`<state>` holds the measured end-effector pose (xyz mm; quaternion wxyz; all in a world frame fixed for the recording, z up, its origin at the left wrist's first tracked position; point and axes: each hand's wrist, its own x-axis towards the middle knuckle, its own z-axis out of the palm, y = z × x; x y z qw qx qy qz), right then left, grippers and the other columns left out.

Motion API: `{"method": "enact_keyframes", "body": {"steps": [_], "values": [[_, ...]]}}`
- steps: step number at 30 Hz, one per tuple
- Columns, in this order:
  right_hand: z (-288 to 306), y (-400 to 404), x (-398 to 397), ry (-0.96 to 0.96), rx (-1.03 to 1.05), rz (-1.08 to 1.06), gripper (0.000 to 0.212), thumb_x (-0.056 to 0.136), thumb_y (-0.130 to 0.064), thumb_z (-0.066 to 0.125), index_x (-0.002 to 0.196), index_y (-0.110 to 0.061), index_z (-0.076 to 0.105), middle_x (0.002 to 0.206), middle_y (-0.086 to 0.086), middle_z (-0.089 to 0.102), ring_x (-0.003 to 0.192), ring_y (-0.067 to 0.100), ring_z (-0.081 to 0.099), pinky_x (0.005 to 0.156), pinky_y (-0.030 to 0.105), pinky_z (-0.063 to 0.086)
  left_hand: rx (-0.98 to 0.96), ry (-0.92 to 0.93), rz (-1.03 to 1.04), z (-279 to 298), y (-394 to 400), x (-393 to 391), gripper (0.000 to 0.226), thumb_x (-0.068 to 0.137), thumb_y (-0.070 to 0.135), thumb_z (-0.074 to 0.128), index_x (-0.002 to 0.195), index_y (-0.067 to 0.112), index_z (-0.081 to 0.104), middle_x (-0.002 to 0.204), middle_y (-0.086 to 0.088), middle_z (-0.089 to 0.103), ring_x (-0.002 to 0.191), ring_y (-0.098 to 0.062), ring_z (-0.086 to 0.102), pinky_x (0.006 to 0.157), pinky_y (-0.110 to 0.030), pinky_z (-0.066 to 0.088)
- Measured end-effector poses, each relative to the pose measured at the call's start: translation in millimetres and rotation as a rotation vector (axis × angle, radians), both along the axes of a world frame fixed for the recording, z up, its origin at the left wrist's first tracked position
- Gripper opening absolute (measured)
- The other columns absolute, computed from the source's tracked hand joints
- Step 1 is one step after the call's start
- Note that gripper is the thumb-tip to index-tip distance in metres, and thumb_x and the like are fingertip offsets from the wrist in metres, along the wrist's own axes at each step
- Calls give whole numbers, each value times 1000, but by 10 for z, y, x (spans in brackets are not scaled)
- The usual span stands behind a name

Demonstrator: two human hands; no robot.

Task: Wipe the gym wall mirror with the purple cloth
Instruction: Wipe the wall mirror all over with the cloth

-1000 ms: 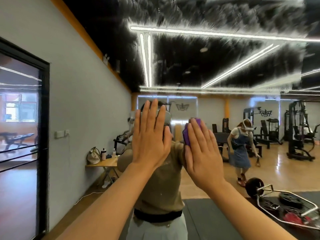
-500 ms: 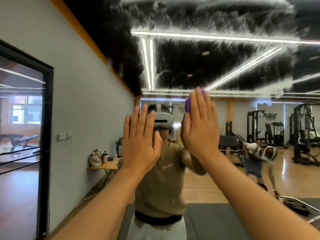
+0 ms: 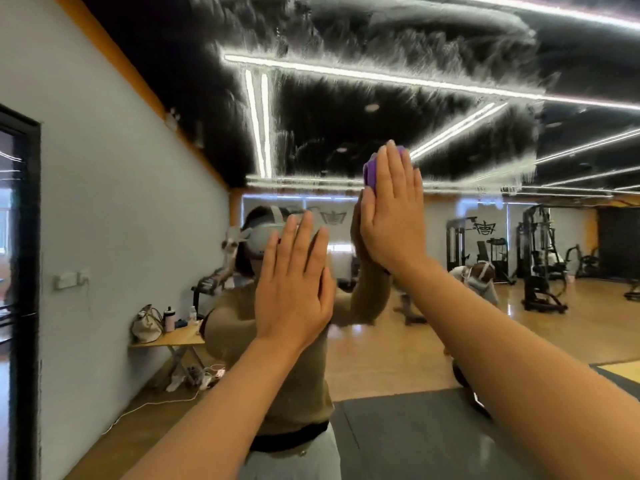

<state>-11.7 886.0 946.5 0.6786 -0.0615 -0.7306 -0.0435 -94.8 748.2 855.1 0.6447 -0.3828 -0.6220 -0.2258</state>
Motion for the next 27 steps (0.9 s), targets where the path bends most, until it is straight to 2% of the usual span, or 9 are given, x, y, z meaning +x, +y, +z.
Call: {"method": "enact_keyframes", "body": {"steps": [2,4,9,11,15,18,21,23,27], "values": [[165,17,-25,11,-15,-21,63,103,-34,18,159,-5,17,168,12,14,156,26,6,125,32,-6,6,2,4,5,9,-4,62,102,29,36,158,12,17,166,-13,16,155,-29,12,127,-45,7],[40,20,-29,24,0,-17,60,105,-32,22,159,-5,18,167,13,15,156,26,7,126,34,-2,3,-2,8,2,3,-12,61,101,29,36,158,12,19,166,-13,18,155,-29,13,127,-44,5],[-972,131,137,-54,60,-16,59,106,-28,30,159,-8,17,167,9,15,156,23,9,127,36,1,17,-10,24,4,-4,2,60,101,28,35,157,9,28,165,-14,22,154,-29,14,126,-44,5],[-1152,200,198,-99,95,-33,59,105,-29,30,159,-8,14,167,9,16,156,23,9,127,38,3,15,-10,37,3,-2,10,60,100,28,35,157,9,27,166,-14,20,154,-30,14,126,-45,7],[-838,287,257,-139,122,-36,60,106,-30,30,159,-7,15,167,9,14,156,22,6,127,34,-2,27,-19,33,16,-3,37,60,100,28,35,157,9,30,166,-13,20,154,-30,16,126,-45,8],[-293,368,262,-61,6,-40,60,106,-31,25,160,-7,13,168,10,9,156,22,1,124,28,-10,63,-51,37,68,21,99,59,97,29,39,153,10,39,161,-14,33,150,-31,23,123,-48,14],[124,431,282,-48,-38,-60,61,105,-31,22,160,-6,10,169,10,6,156,24,-2,122,27,-14,114,-100,89,202,72,215,56,95,33,42,147,13,46,147,-17,46,137,-35,36,114,-53,28],[135,455,282,-51,-20,-60,61,105,-31,22,160,-7,10,169,10,6,156,24,-2,123,29,-13,150,-128,113,264,131,267,55,95,35,41,146,14,45,143,-18,43,132,-36,36,111,-53,32],[-465,473,271,-5,4,14,59,106,-27,30,160,-7,17,168,10,13,156,24,4,127,35,-4,203,-146,150,222,263,273,60,98,37,34,153,14,36,151,-16,27,139,-36,25,116,-50,17]]}}
